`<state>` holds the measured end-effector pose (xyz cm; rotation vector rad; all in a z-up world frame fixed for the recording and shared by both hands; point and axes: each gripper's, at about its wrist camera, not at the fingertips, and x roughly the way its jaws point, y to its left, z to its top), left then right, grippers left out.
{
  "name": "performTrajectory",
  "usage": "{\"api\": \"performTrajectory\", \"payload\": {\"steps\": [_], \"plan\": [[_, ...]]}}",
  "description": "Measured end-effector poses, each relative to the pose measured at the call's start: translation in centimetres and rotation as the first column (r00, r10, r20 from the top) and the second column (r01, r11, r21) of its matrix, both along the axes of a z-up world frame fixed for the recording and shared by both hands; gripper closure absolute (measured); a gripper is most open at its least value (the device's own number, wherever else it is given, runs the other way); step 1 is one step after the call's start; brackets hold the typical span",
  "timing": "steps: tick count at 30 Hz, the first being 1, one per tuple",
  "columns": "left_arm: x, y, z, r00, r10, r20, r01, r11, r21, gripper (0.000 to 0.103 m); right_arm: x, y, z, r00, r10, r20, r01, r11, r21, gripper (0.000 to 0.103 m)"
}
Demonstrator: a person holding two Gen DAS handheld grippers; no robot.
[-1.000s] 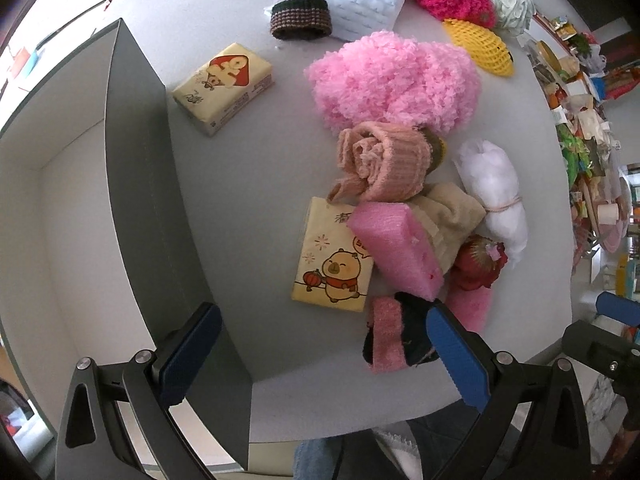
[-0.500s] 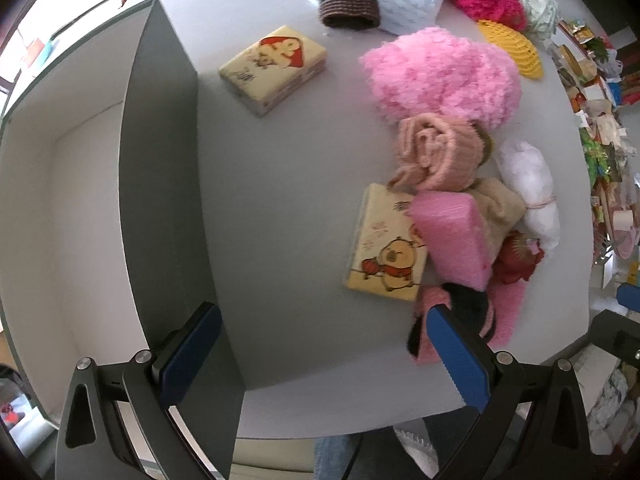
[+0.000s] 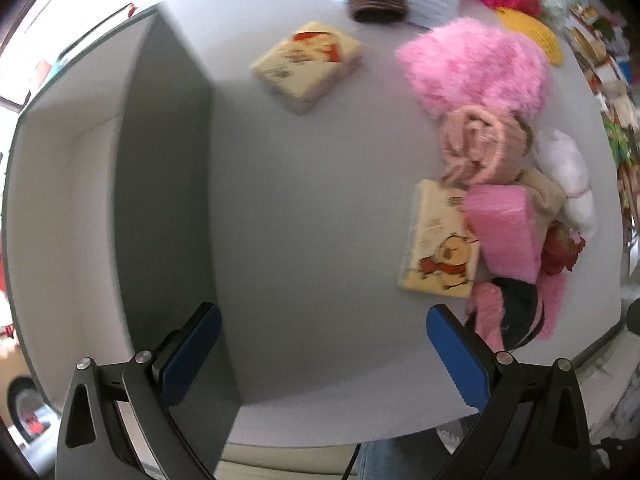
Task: Organize soft objects
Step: 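Grasp the yellow tissue pack with the left tool while the right tool grasps the white bundle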
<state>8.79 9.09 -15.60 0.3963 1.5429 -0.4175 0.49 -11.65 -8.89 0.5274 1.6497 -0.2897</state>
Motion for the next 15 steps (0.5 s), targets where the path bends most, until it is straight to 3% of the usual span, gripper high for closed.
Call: {"api": "performTrajectory", "payload": {"steps": [7,11,15], "plan": [[-1.6,-5.6,-2.6,0.989,-0.146,-0.010,0.146,0.989,0.018,0.000,-1.4,-0.9,-0.8,0.999,-0.014,-0.029,0.014,1.000,-0.004,0.000],[-0.8,-6.5,-4.1,0.991,-0.132,-0.012,0.132,0.990,0.043,0.000,-2.5,-1.9,-1.1,0.998,-0.040,-0.045,0.039,0.999,-0.015,0.000],[1.0,-5.7,-4.5,0.999,-0.048,0.025,0.047,0.996,0.070,0.000,-3.4,-3.1,-1.5,0.996,-0.069,-0.055,0.068,0.997,-0.020,0.000]]}}
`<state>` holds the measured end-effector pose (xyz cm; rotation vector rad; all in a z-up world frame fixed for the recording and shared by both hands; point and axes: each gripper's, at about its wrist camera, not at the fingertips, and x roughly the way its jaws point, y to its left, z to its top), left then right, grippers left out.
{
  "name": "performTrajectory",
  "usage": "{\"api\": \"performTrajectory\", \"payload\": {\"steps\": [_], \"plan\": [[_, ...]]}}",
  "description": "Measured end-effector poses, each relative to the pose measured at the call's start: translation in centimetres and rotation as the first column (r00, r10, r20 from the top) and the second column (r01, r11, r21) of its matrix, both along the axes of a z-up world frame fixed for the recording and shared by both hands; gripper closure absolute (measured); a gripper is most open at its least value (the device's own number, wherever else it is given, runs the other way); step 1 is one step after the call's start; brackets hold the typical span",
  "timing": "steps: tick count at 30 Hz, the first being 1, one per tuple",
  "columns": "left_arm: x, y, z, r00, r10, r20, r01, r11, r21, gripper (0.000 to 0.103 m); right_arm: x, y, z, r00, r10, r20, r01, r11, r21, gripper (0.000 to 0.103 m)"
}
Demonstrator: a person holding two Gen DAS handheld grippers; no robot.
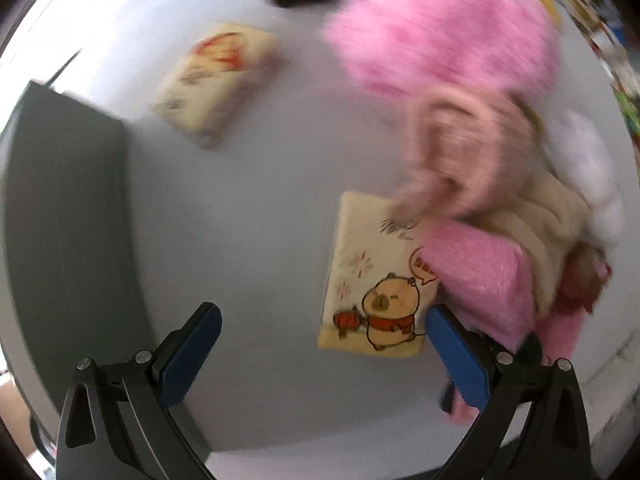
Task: Organize soft objects
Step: 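Grasp the yellow tissue pack with the left tool while the right tool grasps the white bundle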
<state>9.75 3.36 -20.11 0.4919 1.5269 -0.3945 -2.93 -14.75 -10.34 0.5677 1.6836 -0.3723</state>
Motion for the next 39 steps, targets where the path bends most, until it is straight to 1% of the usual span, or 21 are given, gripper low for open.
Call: {"api": "performTrajectory", "payload": {"steps": [1,3,6,10,14,16,17,19,22,24,26,27,29,30,32,33,35,36,37,38,39], "plan": [[0.6,0.8,0.0,0.999,0.030,0.018,-0.031,0.999,0.013,0.000,-0.1,-0.3,-0.2,1.000,-0.005,0.000,0.005,1.000,-0.001,0.000],[1.4,1.9,-0.3,0.998,0.067,0.019,-0.068,0.997,0.034,0.000,-0.1,-0.9,-0.4,1.000,-0.011,0.003,0.011,1.000,-0.003,0.000],[1.5,1.9,-0.8,0.998,0.056,0.007,-0.056,0.997,0.047,0.000,0.6,-2.3,-1.2,1.000,-0.020,0.015,0.020,1.000,-0.008,0.000],[1.6,0.3,-0.8,0.996,0.086,0.005,-0.086,0.996,0.034,0.000,3.5,-4.1,-3.1,0.999,-0.034,0.032,0.034,0.999,-0.026,0.000],[2.4,-2.2,-1.2,0.998,0.068,0.016,-0.069,0.995,0.072,0.000,5.8,-5.2,-5.4,1.000,-0.006,0.010,0.007,0.998,-0.056,0.000],[2.8,-3.1,-1.4,0.998,0.059,0.015,-0.060,0.996,0.072,0.000,6.8,-5.2,-6.9,1.000,0.026,-0.006,-0.026,0.999,-0.037,0.000],[3.2,-4.7,-1.8,0.998,0.054,0.018,-0.055,0.996,0.072,0.000,7.0,-5.2,-7.3,0.999,0.037,-0.008,-0.037,0.999,-0.033,0.000],[3.8,-6.0,-1.8,0.999,0.041,0.030,-0.043,0.996,0.079,0.000,7.6,-5.0,-8.5,0.998,0.059,-0.012,-0.059,0.998,-0.002,0.000],[4.1,-7.2,-1.9,0.998,0.043,0.035,-0.045,0.997,0.058,0.000,8.2,-5.1,-9.4,0.999,0.046,0.006,-0.046,0.999,0.020,0.000],[4.4,-7.1,-2.0,0.998,0.051,0.030,-0.052,0.998,0.036,0.000,8.4,-5.0,-9.4,0.998,0.063,0.031,-0.064,0.998,0.014,0.000],[4.7,-6.8,-2.1,0.997,0.069,0.019,-0.069,0.998,0.006,0.000,9.1,-4.0,-9.3,0.991,0.122,0.055,-0.123,0.992,0.007,0.000],[4.4,-5.9,-2.2,0.997,0.079,0.013,-0.079,0.997,-0.006,0.000,9.3,-3.5,-9.5,0.986,0.155,0.061,-0.156,0.988,0.005,0.000],[4.8,-4.7,-2.6,0.992,0.123,-0.029,-0.124,0.991,-0.044,0.000,9.6,-2.9,-10.1,0.979,0.193,0.066,-0.194,0.981,0.003,0.000],[4.9,-4.7,-2.7,0.992,0.123,-0.031,-0.124,0.991,-0.042,0.000,9.7,-2.9,-10.4,0.980,0.189,0.062,-0.190,0.982,0.006,0.000],[5.0,-5.0,-2.8,0.992,0.121,-0.040,-0.122,0.992,-0.036,0.000,9.5,-3.5,-11.4,0.989,0.140,0.048,-0.141,0.990,0.028,0.000],[6.0,-5.5,-3.2,0.991,0.120,-0.052,-0.122,0.992,-0.027,0.000,9.6,-3.5,-11.2,0.989,0.133,0.065,-0.134,0.991,0.021,0.000],[6.8,-5.8,-3.5,0.992,0.115,-0.061,-0.116,0.993,-0.017,0.000,9.6,-3.4,-11.4,0.989,0.135,0.055,-0.136,0.991,0.008,0.000],[7.0,-6.5,-3.6,0.994,0.098,-0.053,-0.099,0.995,-0.011,0.000,9.7,-3.1,-11.4,0.989,0.141,0.049,-0.141,0.990,-0.005,0.000],[7.7,-6.2,-3.0,0.995,0.086,-0.044,-0.086,0.996,-0.005,0.000,9.8,-2.5,-11.5,0.987,0.159,0.035,-0.159,0.987,-0.019,0.000],[7.6,-6.8,-2.9,0.998,0.057,-0.018,-0.057,0.998,0.009,0.000,9.8,-1.6,-11.5,0.984,0.179,0.024,-0.178,0.984,-0.029,0.000],[8.1,-8.3,-2.2,0.999,0.035,0.001,-0.035,0.999,0.022,0.000,9.9,-1.5,-11.6,0.983,0.185,0.010,-0.184,0.983,-0.022,0.000]]}}
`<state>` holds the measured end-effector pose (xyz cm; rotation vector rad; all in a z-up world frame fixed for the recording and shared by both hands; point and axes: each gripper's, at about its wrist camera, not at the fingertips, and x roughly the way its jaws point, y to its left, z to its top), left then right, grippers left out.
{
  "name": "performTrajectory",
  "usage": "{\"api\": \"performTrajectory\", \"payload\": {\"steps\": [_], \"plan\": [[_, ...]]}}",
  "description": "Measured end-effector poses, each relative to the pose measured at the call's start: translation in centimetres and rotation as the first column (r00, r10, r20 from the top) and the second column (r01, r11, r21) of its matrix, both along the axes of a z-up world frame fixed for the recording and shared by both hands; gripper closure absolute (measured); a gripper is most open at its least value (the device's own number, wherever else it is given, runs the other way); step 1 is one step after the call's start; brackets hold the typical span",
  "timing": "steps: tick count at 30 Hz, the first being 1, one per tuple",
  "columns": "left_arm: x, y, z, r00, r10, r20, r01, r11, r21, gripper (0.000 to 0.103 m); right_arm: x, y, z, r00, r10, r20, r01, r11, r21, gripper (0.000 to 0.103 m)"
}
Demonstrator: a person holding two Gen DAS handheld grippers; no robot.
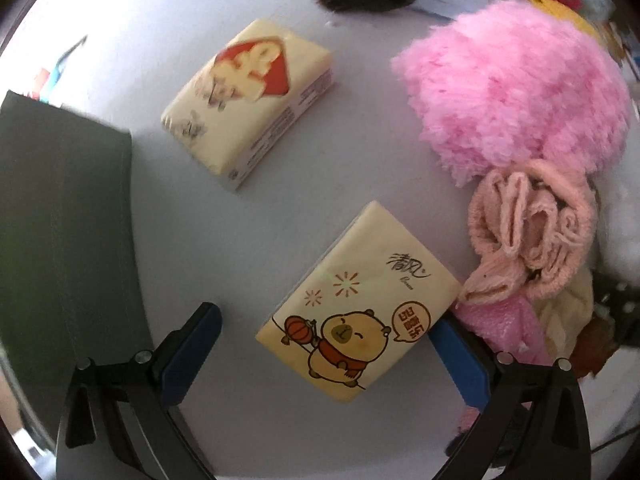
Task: Organize soft objects
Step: 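Grasp the yellow tissue pack with the left tool while the right tool grasps the white bundle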
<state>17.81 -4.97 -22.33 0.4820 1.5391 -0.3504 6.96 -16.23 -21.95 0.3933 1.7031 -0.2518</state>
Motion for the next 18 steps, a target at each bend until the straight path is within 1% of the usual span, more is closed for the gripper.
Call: {"api": "performTrajectory", "payload": {"steps": [1,2,3,4,5,6,7,8,10,12,14,18], "plan": [[-0.1,-0.4,0.1,1.000,-0.016,0.013,0.015,1.000,0.009,0.000,0.0,-0.1,-0.1,1.000,-0.007,-0.009,0.007,1.000,0.009,0.000],[-0.1,-0.8,0.2,0.999,-0.027,0.018,0.027,1.000,0.008,0.004,0.0,-0.4,-0.1,0.999,-0.026,-0.022,0.026,0.999,0.023,0.000],[0.0,-1.1,0.3,1.000,-0.026,0.007,0.026,1.000,-0.009,0.008,0.1,-0.6,0.1,0.999,-0.043,-0.011,0.043,0.999,0.023,0.004],[0.1,-1.2,0.4,1.000,-0.022,-0.006,0.022,0.999,-0.028,0.021,0.0,-0.9,0.3,0.999,-0.052,-0.004,0.052,0.999,0.016,0.007],[0.2,-1.4,0.6,0.999,-0.014,-0.032,0.011,0.998,-0.067,0.030,-0.3,-1.0,0.6,0.999,-0.053,-0.003,0.053,0.999,0.000,0.018],[0.1,-1.3,0.7,0.999,-0.013,-0.032,0.011,0.998,-0.061,0.030,-0.3,-1.0,0.9,0.999,-0.047,-0.001,0.047,0.999,-0.019,0.031],[-0.3,-0.9,1.0,0.999,-0.018,-0.028,0.017,0.998,-0.055,0.033,-0.5,-1.2,1.3,0.999,-0.040,0.012,0.041,0.999,-0.026,0.040],[-0.4,-0.9,1.1,0.999,-0.020,-0.031,0.019,0.999,-0.050,0.034,-0.6,-1.3,1.6,0.999,-0.040,0.022,0.041,0.999,-0.019,0.053],[-1.0,-0.5,1.5,0.999,-0.021,-0.045,0.019,0.999,-0.034,0.035,-1.4,-2.0,1.7,0.996,-0.082,0.023,0.081,0.996,0.034,0.054],[-1.4,-0.1,2.2,0.999,-0.018,-0.042,0.016,0.999,-0.047,0.036,-2.4,-2.7,2.2,0.991,-0.132,0.026,0.131,0.990,0.048,0.054],[-1.7,0.1,3.0,0.999,-0.019,-0.042,0.016,0.998,-0.065,0.040,-3.8,-3.6,2.7,0.984,-0.171,0.039,0.169,0.983,0.065,0.054],[-3.6,0.8,5.2,0.999,-0.027,-0.037,0.024,0.996,-0.086,0.042,-7.2,-3.2,4.3,0.974,-0.220,0.054,0.214,0.971,0.103,0.054]]}}
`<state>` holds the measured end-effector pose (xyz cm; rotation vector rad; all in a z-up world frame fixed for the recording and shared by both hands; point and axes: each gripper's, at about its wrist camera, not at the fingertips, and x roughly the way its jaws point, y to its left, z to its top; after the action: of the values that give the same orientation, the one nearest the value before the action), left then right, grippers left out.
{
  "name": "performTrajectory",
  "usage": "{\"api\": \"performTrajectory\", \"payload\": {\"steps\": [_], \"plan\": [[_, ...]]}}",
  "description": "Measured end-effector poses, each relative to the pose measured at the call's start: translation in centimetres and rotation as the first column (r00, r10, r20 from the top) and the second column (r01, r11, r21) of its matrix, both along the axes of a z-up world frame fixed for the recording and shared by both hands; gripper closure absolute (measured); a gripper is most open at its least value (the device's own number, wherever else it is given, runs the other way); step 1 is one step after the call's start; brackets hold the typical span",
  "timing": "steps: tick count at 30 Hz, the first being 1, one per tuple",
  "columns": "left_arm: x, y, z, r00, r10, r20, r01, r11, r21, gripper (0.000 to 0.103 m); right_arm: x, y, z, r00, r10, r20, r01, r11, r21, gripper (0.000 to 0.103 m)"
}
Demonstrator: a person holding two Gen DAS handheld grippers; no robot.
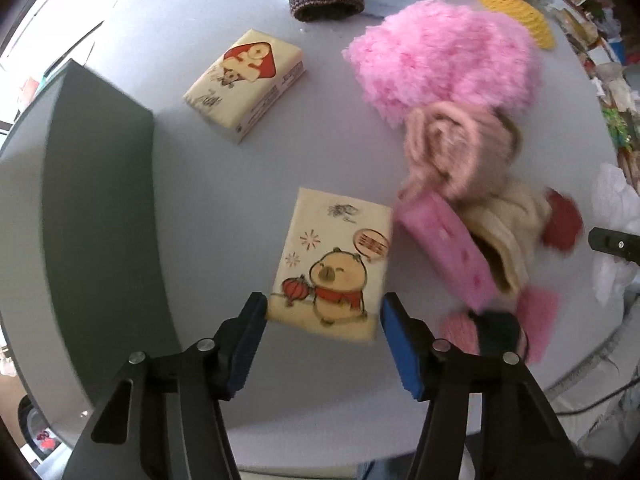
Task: Organize soft objects
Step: 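Grasp the yellow tissue pack with the left tool while the right tool grasps the white bundle, then lift and carry the tissue pack and white bundle over the grey box with both tools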
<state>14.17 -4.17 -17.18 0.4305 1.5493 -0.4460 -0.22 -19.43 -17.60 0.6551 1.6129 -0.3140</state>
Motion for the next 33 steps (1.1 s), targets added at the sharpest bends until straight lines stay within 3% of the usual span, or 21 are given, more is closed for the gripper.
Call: {"api": "performTrajectory", "payload": {"steps": [6,8,11,13,15,17,19,24,25,28,30,33], "plan": [[-2.7,0.1,3.0,0.998,-0.034,0.053,0.037,0.998,-0.055,0.042,-3.4,4.3,2.4,0.999,-0.010,0.034,0.009,0.999,0.031,0.054],[-3.4,0.6,4.2,0.998,-0.029,0.052,0.034,0.996,-0.088,0.053,-3.7,5.6,2.9,0.999,-0.013,0.043,0.011,0.999,0.044,0.054],[-4.6,0.9,4.9,0.999,-0.006,0.041,0.011,0.993,-0.119,0.054,-4.0,7.1,3.7,0.999,-0.006,0.053,0.003,0.998,0.057,0.053],[-4.5,1.4,4.5,0.998,-0.007,0.067,0.013,0.995,-0.099,0.054,-3.7,7.3,4.1,0.998,-0.007,0.063,0.003,0.998,0.062,0.053],[-4.3,2.8,3.9,0.994,-0.023,0.109,0.030,0.997,-0.065,0.044,-3.9,7.1,3.7,0.998,-0.004,0.068,0.000,0.998,0.063,0.053],[-3.4,2.4,3.7,0.987,-0.030,0.156,0.039,0.998,-0.051,0.010,-3.9,7.6,3.9,0.998,0.008,0.070,-0.012,0.998,0.058,0.053],[-2.5,1.2,2.2,0.985,-0.061,0.162,0.066,0.997,-0.027,0.010,-4.6,6.8,5.0,0.998,0.013,0.068,-0.016,0.999,0.047,0.053],[-1.0,-0.2,-2.3,0.988,-0.127,0.084,0.122,0.990,0.065,0.010,-6.1,4.4,6.3,0.999,-0.004,0.052,0.003,1.000,0.023,0.052],[-0.9,-0.3,-3.0,0.990,-0.128,0.060,0.123,0.989,0.079,0.012,-6.4,4.2,6.6,0.999,-0.010,0.049,0.009,1.000,0.016,0.052],[-0.7,0.3,-2.8,0.996,-0.088,-0.003,0.088,0.996,0.004,0.048,-5.7,4.0,6.2,0.999,-0.017,0.048,0.017,1.000,-0.002,0.052],[-1.1,0.4,-2.1,0.995,-0.097,0.001,0.097,0.995,0.024,0.048,-5.7,3.9,6.6,0.998,-0.017,0.054,0.018,1.000,-0.008,0.052],[-2.1,1.2,0.7,0.997,-0.074,0.024,0.075,0.996,-0.049,0.048,-5.3,3.9,7.3,0.997,-0.004,0.071,0.005,1.000,-0.009,0.052]]}}
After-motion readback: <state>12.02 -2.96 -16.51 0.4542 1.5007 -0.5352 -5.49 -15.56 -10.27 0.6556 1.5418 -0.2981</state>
